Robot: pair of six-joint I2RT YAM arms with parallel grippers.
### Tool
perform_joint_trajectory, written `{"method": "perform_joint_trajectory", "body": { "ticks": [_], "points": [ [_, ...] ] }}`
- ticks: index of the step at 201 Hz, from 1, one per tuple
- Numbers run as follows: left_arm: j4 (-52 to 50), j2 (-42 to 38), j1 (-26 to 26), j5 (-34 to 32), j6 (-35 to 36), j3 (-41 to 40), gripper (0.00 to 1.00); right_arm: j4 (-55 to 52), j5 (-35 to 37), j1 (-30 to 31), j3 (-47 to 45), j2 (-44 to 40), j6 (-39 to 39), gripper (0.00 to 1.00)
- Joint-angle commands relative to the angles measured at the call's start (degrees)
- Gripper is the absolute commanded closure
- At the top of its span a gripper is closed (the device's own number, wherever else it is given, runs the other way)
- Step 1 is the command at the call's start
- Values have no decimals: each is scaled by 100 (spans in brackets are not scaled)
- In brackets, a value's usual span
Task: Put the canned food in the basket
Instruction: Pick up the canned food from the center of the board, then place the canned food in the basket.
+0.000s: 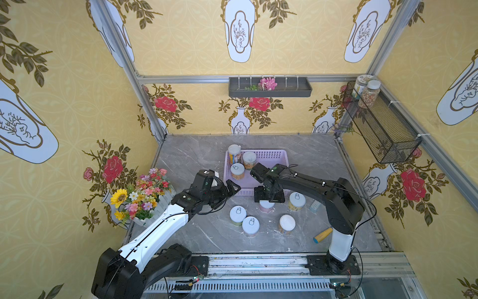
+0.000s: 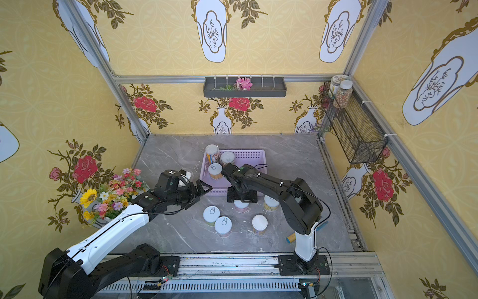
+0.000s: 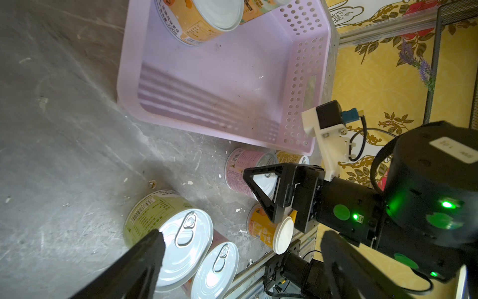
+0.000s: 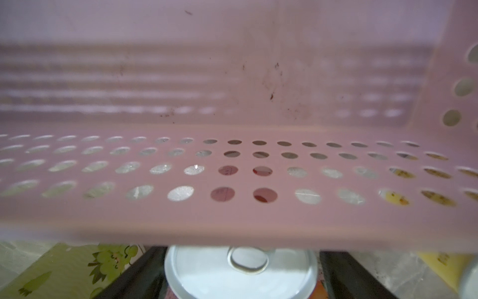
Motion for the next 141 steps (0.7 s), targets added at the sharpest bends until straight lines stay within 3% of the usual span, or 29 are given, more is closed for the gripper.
{"method": "perform_joint_trajectory", "body": {
  "ticks": [1, 84, 141],
  "points": [
    [192, 83, 10, 83, 77, 66, 0, -18, -51, -21, -7, 24, 42, 10],
    [149, 91, 12, 40, 90, 70, 0, -258, -53, -13, 58, -139, 9, 21],
    [270, 106, 141, 82, 18, 61, 0, -1377, 189, 90, 625, -712, -74, 28]
  ]
}}
